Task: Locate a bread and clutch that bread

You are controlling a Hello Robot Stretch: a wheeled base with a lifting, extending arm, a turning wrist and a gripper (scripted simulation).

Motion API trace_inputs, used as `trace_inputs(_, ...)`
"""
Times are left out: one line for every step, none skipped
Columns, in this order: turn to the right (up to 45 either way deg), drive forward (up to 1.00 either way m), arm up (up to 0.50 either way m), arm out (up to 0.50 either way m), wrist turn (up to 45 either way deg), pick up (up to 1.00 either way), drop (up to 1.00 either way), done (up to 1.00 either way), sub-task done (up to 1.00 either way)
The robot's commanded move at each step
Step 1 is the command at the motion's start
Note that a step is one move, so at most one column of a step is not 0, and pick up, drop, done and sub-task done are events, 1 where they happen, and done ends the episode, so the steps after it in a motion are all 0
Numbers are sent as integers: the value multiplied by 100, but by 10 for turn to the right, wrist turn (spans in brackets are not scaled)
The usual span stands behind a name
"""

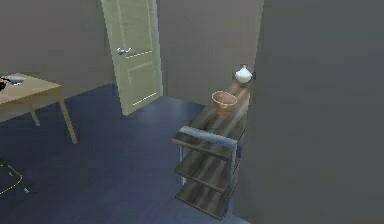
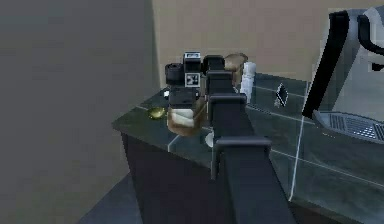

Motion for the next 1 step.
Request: trace_inputs(0,0,0,0,120,0,0,0,0)
